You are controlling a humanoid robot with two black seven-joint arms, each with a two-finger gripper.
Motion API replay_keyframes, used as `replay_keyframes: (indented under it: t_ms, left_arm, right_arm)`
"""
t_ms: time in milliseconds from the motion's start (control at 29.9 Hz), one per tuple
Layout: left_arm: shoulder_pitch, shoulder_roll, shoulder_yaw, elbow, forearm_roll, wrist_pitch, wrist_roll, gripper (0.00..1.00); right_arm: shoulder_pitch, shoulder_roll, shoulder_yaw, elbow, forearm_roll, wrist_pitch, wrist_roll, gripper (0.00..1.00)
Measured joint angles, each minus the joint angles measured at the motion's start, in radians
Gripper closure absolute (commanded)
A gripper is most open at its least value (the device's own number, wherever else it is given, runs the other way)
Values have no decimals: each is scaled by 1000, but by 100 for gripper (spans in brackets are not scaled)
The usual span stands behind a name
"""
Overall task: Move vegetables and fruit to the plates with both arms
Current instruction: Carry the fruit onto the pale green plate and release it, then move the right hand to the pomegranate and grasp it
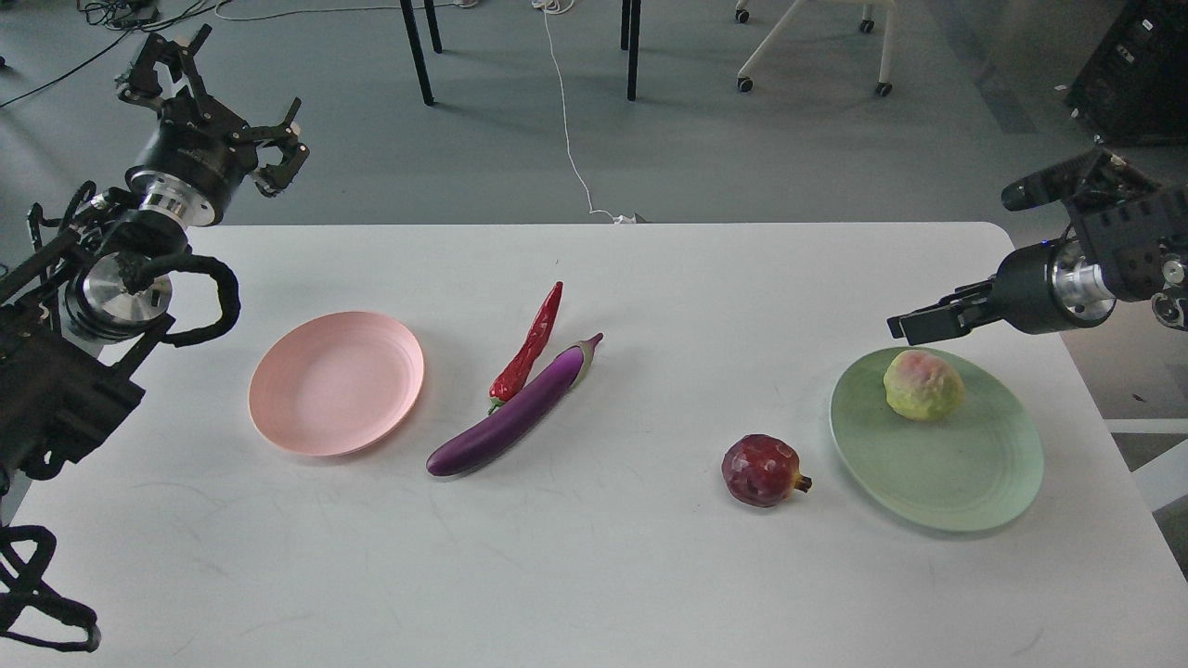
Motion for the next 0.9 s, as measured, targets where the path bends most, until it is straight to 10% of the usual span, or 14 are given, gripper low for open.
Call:
replay_keyframes:
  t_ms: [635,903]
  left_arm:
    - [4,32,0,0,0,1,-9,2]
    - [6,46,0,0,-2,-1,-9,2]
  right_arm:
    - [-59,377,-146,126,197,-83,4,10]
    - [-94,421,-203,98,150,-91,4,58]
